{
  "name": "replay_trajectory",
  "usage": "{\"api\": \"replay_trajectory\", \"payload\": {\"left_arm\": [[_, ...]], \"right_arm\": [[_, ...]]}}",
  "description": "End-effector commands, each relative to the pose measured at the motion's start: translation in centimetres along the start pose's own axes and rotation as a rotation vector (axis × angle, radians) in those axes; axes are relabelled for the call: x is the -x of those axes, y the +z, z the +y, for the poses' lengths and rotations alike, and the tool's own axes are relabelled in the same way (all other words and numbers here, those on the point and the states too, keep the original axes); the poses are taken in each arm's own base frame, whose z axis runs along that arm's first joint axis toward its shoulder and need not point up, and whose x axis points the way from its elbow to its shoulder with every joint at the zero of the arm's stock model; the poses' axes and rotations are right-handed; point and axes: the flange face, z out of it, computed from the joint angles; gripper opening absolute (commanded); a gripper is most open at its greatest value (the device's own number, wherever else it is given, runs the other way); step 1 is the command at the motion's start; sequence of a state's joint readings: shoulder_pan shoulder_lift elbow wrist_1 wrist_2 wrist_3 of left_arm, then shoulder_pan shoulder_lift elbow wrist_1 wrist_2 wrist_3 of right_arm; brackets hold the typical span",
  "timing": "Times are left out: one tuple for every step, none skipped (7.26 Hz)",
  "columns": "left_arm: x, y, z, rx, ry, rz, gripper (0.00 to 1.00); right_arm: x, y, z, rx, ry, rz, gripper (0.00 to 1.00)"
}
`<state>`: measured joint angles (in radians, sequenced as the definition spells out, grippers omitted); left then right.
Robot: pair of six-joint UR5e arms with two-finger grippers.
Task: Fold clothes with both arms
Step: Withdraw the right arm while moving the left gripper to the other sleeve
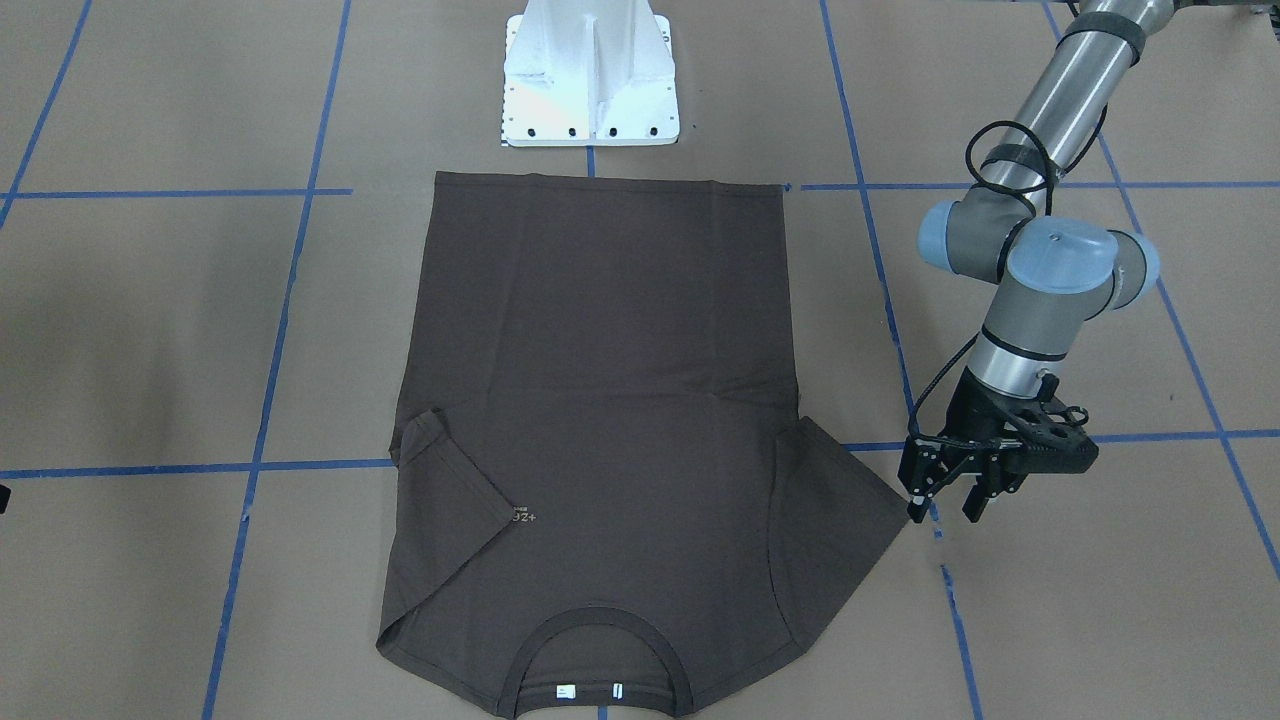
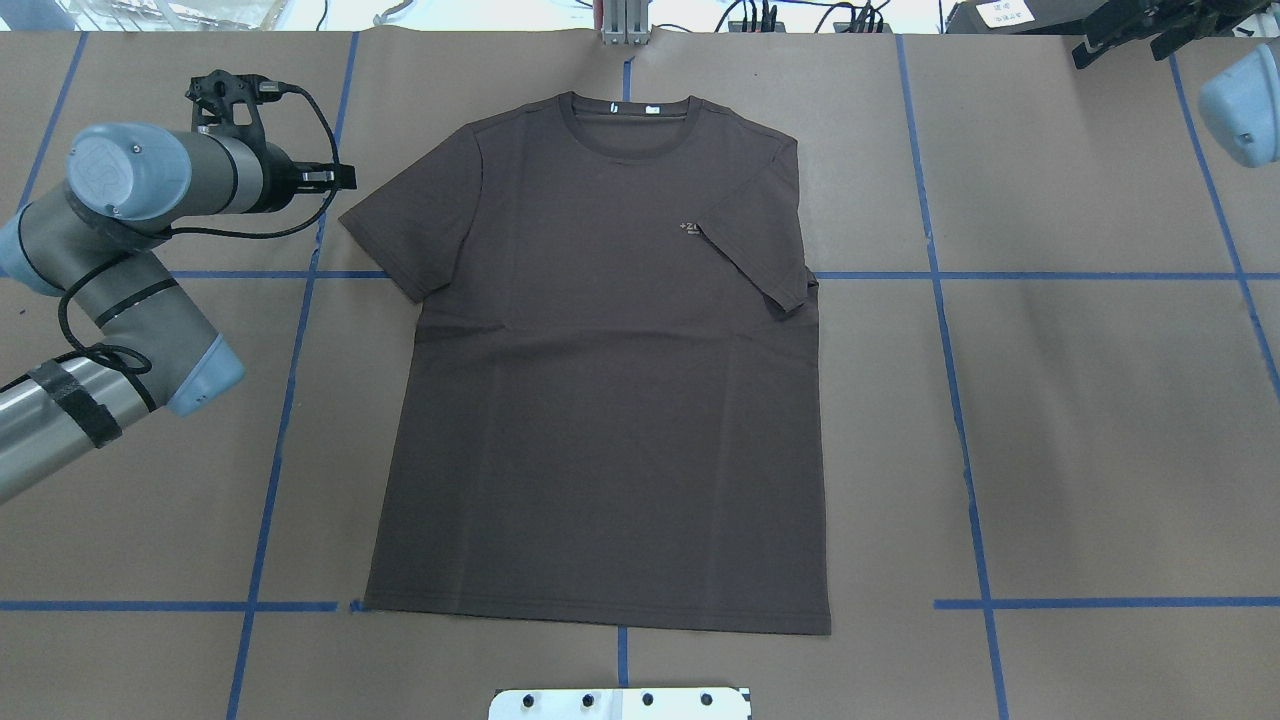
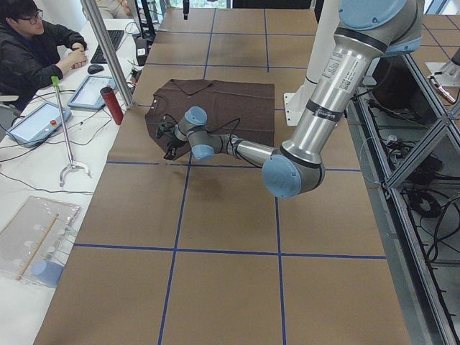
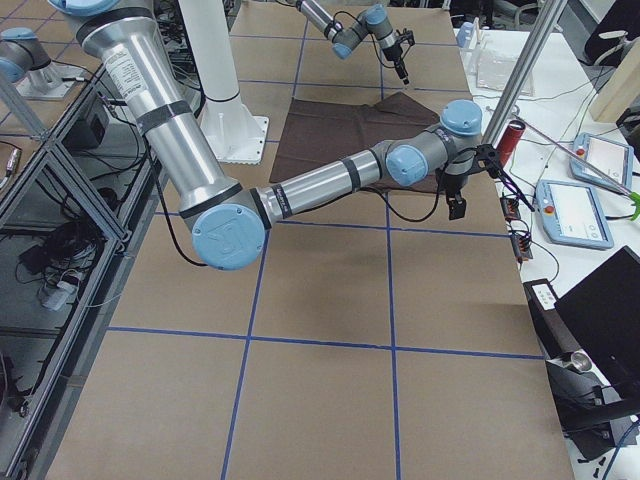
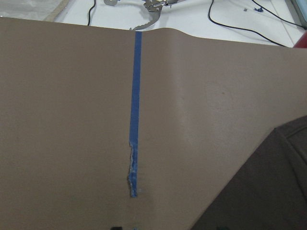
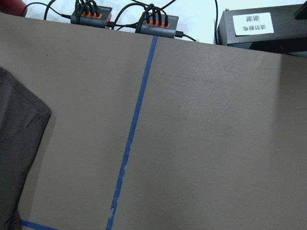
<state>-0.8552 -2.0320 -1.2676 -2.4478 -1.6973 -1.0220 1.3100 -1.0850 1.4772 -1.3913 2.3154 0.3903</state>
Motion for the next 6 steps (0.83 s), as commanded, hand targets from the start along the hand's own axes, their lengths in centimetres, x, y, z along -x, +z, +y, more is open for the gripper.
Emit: {"api": "replay_trajectory", "payload": {"left_arm": [[0.3, 1.5, 0.3, 0.010, 0.024, -0.031, 0.73], [-0.2, 2.2, 0.9, 0.023, 0.026, -0.033, 0.73], [-0.7, 2.2, 1.0, 0.025, 0.023, -0.029, 0.73], [-1.5, 2.5, 2.0, 0.037, 0.031, -0.022, 0.73], [-1.6, 2.7, 2.5, 0.042, 0.034, -0.023, 0.73], [-1.9, 2.9, 3.0, 0.050, 0.037, -0.021, 0.72]], "right_arm": [[-0.4, 0.2, 0.4, 0.005, 0.004, 0.001, 1.00], [-0.5, 0.3, 0.5, 0.006, 0.005, 0.002, 1.00], [-0.5, 0.3, 0.5, 0.006, 0.005, 0.002, 1.00], [-0.5, 0.3, 0.5, 0.006, 0.005, 0.002, 1.00], [-0.5, 0.3, 0.5, 0.006, 0.005, 0.002, 1.00], [-0.5, 0.3, 0.5, 0.006, 0.005, 0.002, 1.00]]}}
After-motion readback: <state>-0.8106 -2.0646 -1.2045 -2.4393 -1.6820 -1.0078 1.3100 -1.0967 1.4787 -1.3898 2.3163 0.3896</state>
